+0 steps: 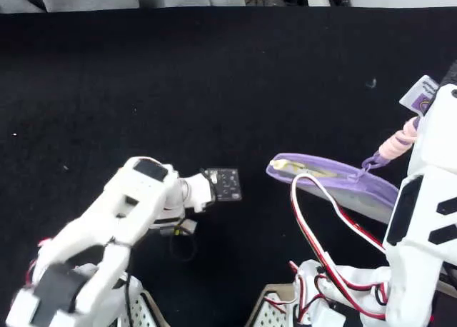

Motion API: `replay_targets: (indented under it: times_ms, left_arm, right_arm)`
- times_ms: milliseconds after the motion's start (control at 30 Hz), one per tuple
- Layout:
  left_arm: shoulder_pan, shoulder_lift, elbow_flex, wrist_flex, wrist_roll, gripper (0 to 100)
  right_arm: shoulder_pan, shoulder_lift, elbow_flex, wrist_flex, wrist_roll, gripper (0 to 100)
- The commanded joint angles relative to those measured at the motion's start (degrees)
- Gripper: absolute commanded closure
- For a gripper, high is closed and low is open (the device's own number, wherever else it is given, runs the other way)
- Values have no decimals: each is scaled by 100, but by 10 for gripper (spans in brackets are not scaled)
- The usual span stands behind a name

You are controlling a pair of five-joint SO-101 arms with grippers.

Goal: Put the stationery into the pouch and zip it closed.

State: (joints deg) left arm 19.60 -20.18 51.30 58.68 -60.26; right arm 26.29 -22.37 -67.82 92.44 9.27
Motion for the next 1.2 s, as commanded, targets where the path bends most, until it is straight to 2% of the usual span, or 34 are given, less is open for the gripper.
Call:
replay_targets:
  times_ms: [0, 267, 433, 500, 667, 833, 967, 1167]
  left_arm:
    - [-4, 923, -725, 334, -70, 795]
    - [-22, 2171, -1578, 589, -18, 803]
    - [4, 2180, -1604, 589, -18, 980]
    - [-48, 2180, -1604, 589, -9, 951]
    - [-136, 1978, -1596, 598, 97, 971]
    - [-330, 730, -1587, 598, 1424, 971]
    - [-646, -747, -1446, 589, 2488, 971]
    - [-1007, -2971, -760, 448, 4299, 971]
  right_arm:
    - [-273, 31, -127, -114, -53, 987]
    - [-343, 31, -127, -114, -53, 987]
    - [-343, 31, -127, -114, -53, 987]
    - [-343, 31, -127, -114, -53, 987]
    - [-352, 31, -127, -105, -97, 987]
    - [-633, 31, -127, -105, -105, 987]
    - [-1415, 40, -119, -185, -105, 987]
    - [-2743, 48, -110, -993, -105, 987]
